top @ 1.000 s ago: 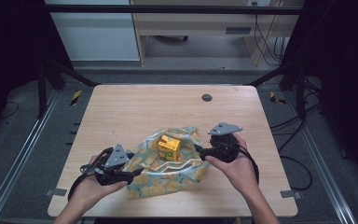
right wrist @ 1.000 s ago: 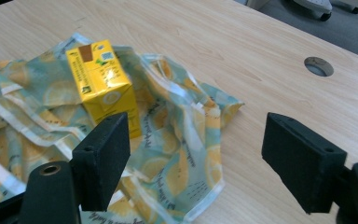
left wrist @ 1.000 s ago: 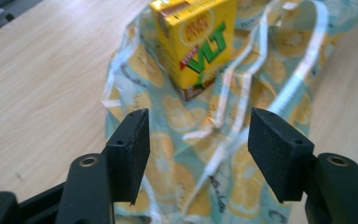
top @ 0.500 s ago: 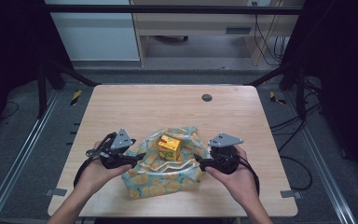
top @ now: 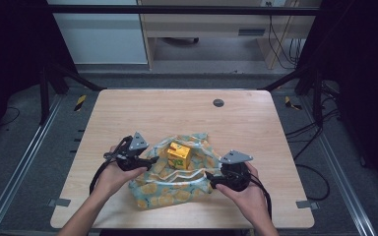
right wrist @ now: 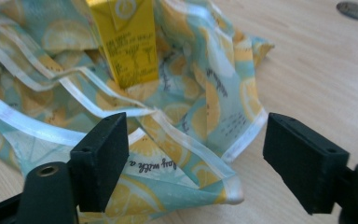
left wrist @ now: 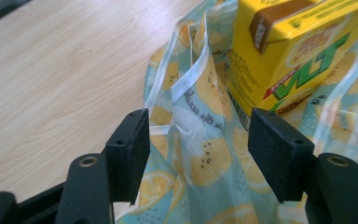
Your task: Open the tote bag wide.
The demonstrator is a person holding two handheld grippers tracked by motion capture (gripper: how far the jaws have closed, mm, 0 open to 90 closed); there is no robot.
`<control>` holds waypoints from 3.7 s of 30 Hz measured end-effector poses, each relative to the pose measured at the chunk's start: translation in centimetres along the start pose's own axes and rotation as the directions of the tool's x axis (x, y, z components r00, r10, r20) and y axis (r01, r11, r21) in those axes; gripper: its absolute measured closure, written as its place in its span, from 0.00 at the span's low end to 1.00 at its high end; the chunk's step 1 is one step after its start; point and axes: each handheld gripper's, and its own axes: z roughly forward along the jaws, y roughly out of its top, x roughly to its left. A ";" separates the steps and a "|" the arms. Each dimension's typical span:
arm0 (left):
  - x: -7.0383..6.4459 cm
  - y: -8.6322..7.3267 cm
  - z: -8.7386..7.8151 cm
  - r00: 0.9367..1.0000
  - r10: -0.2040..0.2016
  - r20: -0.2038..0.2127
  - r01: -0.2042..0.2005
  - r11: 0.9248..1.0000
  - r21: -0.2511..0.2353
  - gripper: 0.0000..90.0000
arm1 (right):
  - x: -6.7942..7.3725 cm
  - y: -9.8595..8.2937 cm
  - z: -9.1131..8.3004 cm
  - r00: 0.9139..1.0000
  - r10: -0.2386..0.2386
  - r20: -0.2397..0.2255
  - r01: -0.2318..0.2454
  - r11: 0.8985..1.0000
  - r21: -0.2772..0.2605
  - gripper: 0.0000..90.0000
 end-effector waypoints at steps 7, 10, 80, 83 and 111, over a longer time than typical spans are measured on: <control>0.2 -0.9 1.4 1.000 -0.028 -0.009 0.027 0.999 -0.016 0.53 | -0.4 -1.4 1.0 0.998 0.044 -0.033 -0.043 0.998 0.034 0.22; 0.1 -1.1 1.6 1.000 -0.027 -0.004 0.027 1.000 -0.012 0.63 | -0.4 -1.7 1.4 0.997 0.060 -0.050 -0.057 0.997 0.045 0.27; 1.5 -4.1 0.9 0.983 -0.137 -0.124 0.119 0.983 -0.139 0.62 | -3.3 -3.3 1.3 0.998 0.031 0.060 -0.030 0.999 -0.018 0.47; 1.8 -3.7 -1.2 0.979 -0.179 -0.099 0.156 0.967 -0.201 0.41 | -3.5 -2.9 -0.1 0.994 0.040 0.100 -0.031 0.995 -0.090 0.28; 6.3 -12.1 -8.0 0.917 -0.348 -0.194 0.305 0.926 -0.221 0.07 | -9.2 -6.4 -1.7 0.947 0.212 0.242 -0.187 0.975 -0.123 0.11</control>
